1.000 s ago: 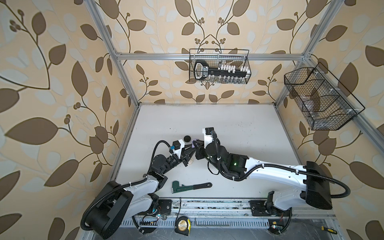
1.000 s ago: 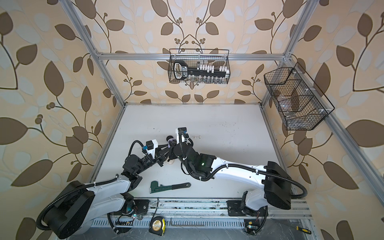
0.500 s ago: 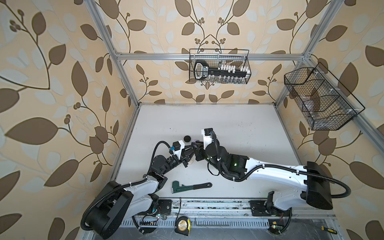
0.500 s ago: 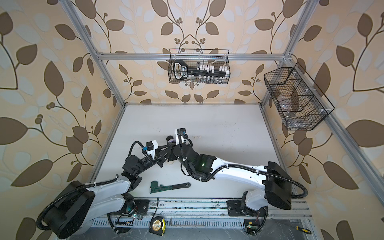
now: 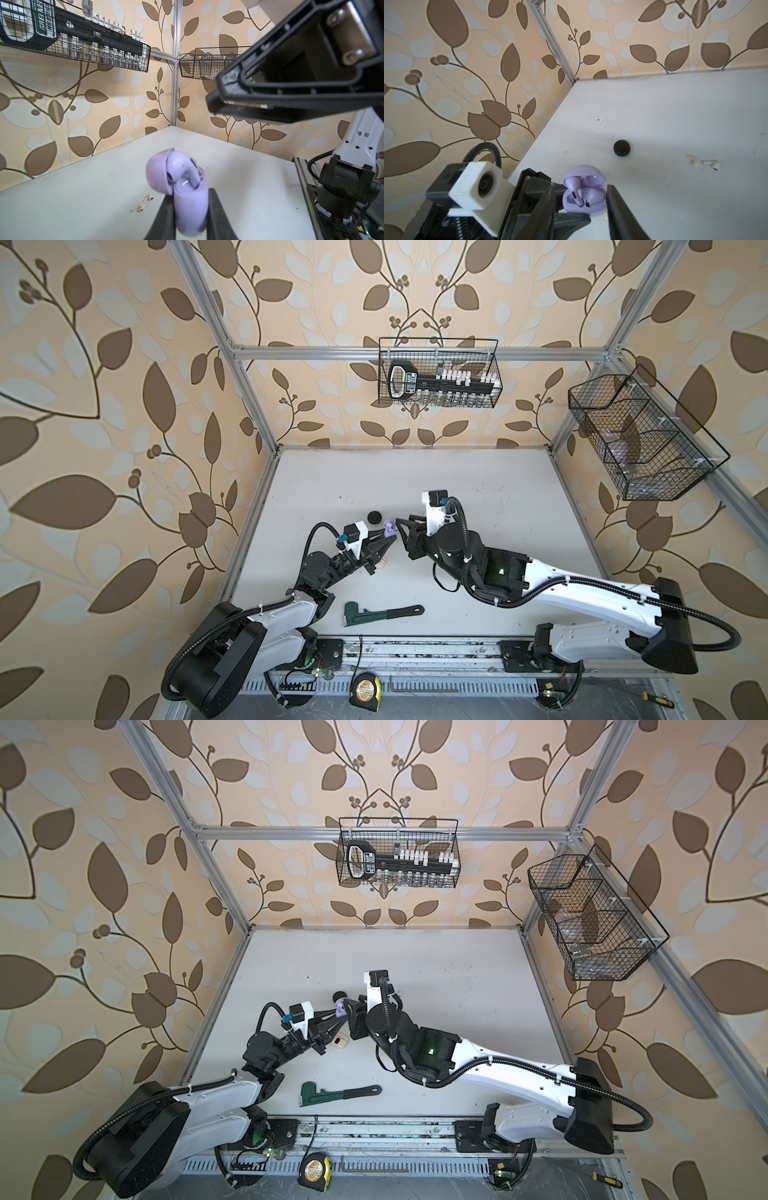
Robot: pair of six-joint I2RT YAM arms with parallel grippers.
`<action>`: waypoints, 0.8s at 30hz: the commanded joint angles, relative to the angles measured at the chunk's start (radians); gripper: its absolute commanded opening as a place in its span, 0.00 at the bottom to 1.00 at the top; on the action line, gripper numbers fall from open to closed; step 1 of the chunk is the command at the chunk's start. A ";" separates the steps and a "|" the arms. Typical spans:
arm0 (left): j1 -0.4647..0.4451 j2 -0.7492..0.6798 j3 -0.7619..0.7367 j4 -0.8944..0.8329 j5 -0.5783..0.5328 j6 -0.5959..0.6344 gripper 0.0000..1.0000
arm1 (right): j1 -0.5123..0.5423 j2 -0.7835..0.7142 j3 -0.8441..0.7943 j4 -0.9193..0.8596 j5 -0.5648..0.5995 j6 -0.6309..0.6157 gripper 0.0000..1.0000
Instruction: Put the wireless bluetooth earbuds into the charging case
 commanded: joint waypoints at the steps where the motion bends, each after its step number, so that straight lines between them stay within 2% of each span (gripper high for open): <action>1: -0.005 0.013 0.017 0.087 0.048 0.022 0.00 | -0.010 -0.017 0.076 -0.090 -0.013 -0.057 0.40; 4: -0.009 0.042 0.037 0.090 0.094 0.031 0.00 | -0.049 -0.009 0.133 -0.136 -0.118 -0.129 0.37; 6: -0.017 0.070 0.046 0.096 0.120 0.043 0.00 | -0.073 -0.016 0.142 -0.175 -0.139 -0.181 0.34; 9: -0.035 0.100 0.053 0.094 0.122 0.082 0.00 | -0.100 -0.046 0.097 -0.172 -0.169 -0.247 0.32; 15: -0.054 0.182 0.092 0.096 0.195 0.112 0.00 | -0.173 -0.111 -0.047 -0.047 -0.392 -0.310 0.32; 19: -0.057 0.210 0.113 0.097 0.215 0.091 0.00 | -0.174 -0.111 -0.096 -0.016 -0.437 -0.319 0.32; 24: -0.056 0.215 0.110 0.096 0.181 0.086 0.00 | -0.176 -0.091 -0.104 -0.013 -0.447 -0.309 0.30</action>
